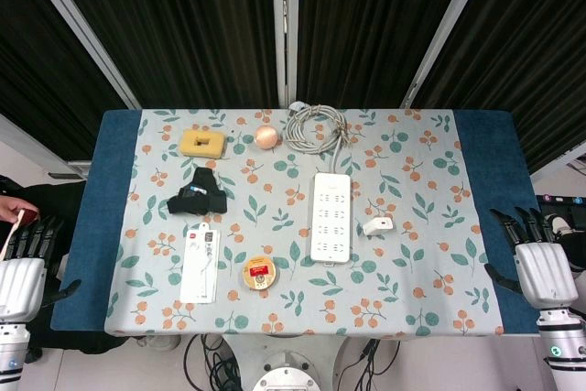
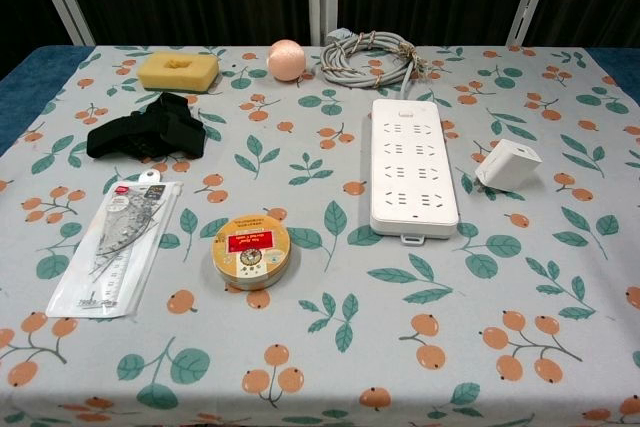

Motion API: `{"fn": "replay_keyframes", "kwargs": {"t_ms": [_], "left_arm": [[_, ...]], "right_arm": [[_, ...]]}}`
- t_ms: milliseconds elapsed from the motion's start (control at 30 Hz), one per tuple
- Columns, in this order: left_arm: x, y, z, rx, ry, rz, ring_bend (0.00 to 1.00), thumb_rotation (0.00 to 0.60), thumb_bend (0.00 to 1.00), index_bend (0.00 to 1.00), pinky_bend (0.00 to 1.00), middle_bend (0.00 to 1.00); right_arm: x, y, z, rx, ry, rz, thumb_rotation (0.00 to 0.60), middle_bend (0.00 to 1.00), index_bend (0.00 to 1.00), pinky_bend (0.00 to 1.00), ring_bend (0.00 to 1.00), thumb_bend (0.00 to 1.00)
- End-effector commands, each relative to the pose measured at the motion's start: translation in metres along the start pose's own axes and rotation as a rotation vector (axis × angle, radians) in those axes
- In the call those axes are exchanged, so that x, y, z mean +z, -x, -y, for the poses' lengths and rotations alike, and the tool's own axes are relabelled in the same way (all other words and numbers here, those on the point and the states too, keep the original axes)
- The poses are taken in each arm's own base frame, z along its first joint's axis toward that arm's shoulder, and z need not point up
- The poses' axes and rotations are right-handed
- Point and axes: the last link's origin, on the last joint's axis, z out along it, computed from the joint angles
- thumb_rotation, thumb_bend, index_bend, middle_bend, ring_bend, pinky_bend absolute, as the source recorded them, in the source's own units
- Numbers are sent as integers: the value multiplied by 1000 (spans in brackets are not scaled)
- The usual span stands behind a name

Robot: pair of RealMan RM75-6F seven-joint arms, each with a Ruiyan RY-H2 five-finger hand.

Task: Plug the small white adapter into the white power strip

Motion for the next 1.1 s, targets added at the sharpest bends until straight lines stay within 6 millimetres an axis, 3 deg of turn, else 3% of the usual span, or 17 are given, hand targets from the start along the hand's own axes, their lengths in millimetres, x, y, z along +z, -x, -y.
{"fn": "replay_keyframes", "kwargs": {"t_ms": [33,300,500,700,900,1100], "left_arm": [[0,0,0,1,3,-1,0,600,92,19,0,24],[0,1,-1,0,-1,6,0,600,92,19,0,24],[1,2,-4,-6,10,8,0,600,92,19,0,24],[-1,2,-4,-8,5,13,0,600,92,19,0,24],[0,4,-7,-6,11,25,0,600,92,19,0,24],[1,4,-6,-4,5,32,0,600,92,20,0,24]], "right_arm": [[1,2,0,1,1,9,600,217,132,72,65,103],[6,2,2,10,-16,14,600,217,132,72,65,103],[27,14,15,48,-99,86,600,217,132,80,65,101],[64,30,32,67,-133,171,600,169,132,79,40,74],[107,62,64,112,-198,283,600,165,138,52,15,72],[134,92,82,154,-224,333,600,231,263,53,24,89]]}}
